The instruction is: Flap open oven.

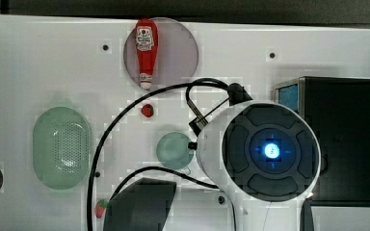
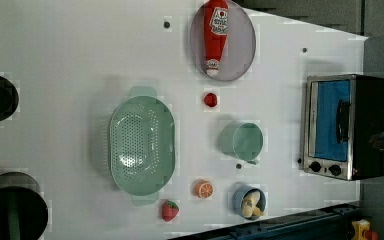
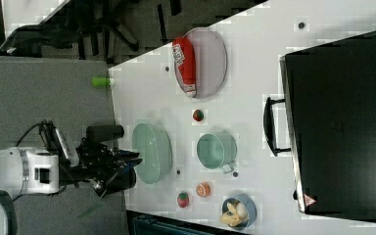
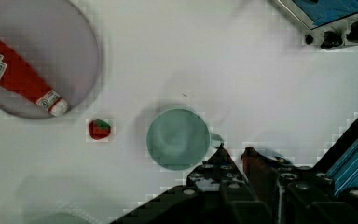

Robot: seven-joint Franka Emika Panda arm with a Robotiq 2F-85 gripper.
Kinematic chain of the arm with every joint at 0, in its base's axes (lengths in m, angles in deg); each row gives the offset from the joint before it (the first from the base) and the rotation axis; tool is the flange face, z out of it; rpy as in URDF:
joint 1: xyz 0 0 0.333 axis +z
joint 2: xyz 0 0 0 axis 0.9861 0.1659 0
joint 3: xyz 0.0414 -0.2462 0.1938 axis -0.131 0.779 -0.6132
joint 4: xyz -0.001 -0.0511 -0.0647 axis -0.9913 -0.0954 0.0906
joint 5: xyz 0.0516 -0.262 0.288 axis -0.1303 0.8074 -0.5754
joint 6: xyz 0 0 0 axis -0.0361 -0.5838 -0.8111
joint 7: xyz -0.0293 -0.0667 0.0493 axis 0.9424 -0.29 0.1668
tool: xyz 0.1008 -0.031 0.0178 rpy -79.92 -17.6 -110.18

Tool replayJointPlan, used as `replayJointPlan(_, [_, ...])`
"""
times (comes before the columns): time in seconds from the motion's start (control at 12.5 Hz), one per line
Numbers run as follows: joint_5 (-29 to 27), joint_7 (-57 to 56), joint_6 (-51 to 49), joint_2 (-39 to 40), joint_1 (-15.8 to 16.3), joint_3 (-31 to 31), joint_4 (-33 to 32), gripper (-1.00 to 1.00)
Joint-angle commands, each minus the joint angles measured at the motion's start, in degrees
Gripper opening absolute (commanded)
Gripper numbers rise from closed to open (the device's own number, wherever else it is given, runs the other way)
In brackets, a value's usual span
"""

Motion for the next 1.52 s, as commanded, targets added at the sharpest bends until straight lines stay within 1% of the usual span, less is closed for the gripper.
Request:
replayJointPlan(0.08, [2.89, -8.98, 1.9, -0.18, -0.85, 1.46, -3.22, -0.65])
replayJointPlan(0.24, [4.61, -17.2, 7.6, -0.18, -0.98, 2.98, -6.26, -0.65])
replayJointPlan(0.4, [4.74, -24.56, 13.17, -0.08, -1.37, 5.69, -8.99, -0.65])
replayJointPlan(0.56, [4.74, -32.44, 16.36, 0.76, -1.76, 9.24, -10.74, -0.65])
replayJointPlan(0.88, [4.72, -55.04, 22.51, 4.83, -1.86, 15.95, -10.97, -0.65])
replayJointPlan(1.04, [4.72, -63.09, 26.55, 7.36, -1.92, 18.29, -10.97, -0.65])
replayJointPlan(1.2, [4.72, -67.0, 30.04, 10.06, -2.04, 20.29, -10.97, -0.65])
replayJointPlan(1.52, [4.55, -67.23, 32.92, 15.44, -2.1, 23.14, -10.95, -0.65])
